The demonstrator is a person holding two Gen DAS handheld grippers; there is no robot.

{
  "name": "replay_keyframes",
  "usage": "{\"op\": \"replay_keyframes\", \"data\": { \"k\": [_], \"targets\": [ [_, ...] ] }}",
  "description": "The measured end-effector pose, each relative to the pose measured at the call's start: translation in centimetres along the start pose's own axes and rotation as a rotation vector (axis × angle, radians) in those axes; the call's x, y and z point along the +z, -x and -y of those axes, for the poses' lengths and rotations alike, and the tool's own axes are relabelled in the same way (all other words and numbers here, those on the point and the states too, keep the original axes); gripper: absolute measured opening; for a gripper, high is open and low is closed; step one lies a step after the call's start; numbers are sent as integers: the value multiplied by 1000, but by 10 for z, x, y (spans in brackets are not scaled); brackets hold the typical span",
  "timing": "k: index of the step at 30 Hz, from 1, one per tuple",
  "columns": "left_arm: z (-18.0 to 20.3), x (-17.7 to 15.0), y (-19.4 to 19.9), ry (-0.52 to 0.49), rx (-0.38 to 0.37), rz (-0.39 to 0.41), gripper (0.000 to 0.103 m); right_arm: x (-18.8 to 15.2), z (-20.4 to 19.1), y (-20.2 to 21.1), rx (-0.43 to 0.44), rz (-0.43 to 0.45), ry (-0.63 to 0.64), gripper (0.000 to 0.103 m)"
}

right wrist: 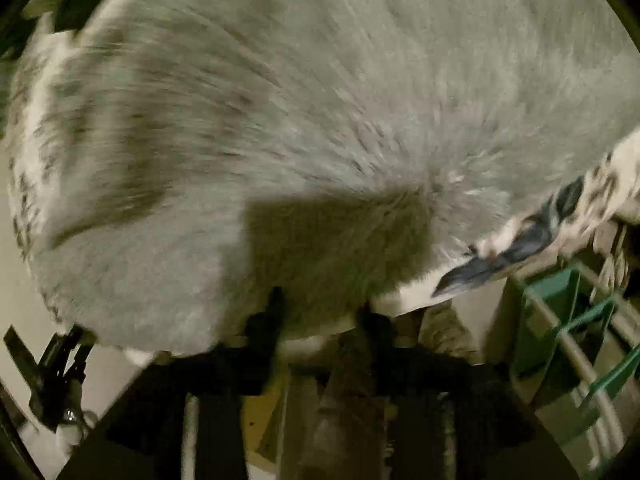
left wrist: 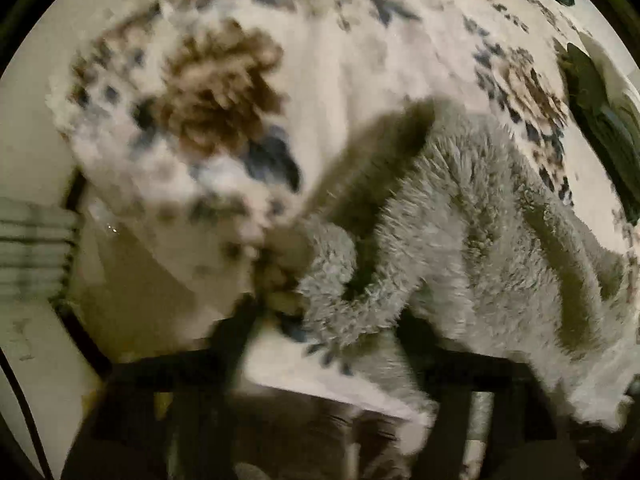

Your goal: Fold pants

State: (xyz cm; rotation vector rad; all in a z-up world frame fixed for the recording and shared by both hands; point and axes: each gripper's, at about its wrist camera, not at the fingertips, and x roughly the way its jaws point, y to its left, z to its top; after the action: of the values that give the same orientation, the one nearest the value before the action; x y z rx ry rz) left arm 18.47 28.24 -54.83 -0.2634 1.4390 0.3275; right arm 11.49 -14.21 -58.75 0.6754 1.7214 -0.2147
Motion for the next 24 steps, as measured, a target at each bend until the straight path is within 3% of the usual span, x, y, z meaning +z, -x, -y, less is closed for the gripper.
{"op": "replay_keyframes", "data": {
  "k": [3,6,9,12,14,15,17,20,24],
  "targets": [
    [3,-1,26,-4,52,67,85,6,-30,46,46,61,113,55],
    [23,5,45,-33,83,137,92,34,-76,74,42,120,292,62],
    [49,21,48,-77,86,177,92,80,-134,71,-46,180,493,63],
    [67,34,37,-95,55,174,92,117,-184,41,-163,127,702,61],
    [78,40,32,-111,27,175,92,119,-197,24,-236,94,830,17],
    [87,42,30,-126,20,174,92,122,-198,25,-223,84,839,7],
    [99,48,24,-144,3,177,92,133,-201,52,-164,157,805,7],
    [112,56,14,-148,-26,150,92,168,-198,92,-4,241,671,7],
    [124,57,7,-168,-46,114,92,213,-182,76,46,129,496,11]
  ]
}}
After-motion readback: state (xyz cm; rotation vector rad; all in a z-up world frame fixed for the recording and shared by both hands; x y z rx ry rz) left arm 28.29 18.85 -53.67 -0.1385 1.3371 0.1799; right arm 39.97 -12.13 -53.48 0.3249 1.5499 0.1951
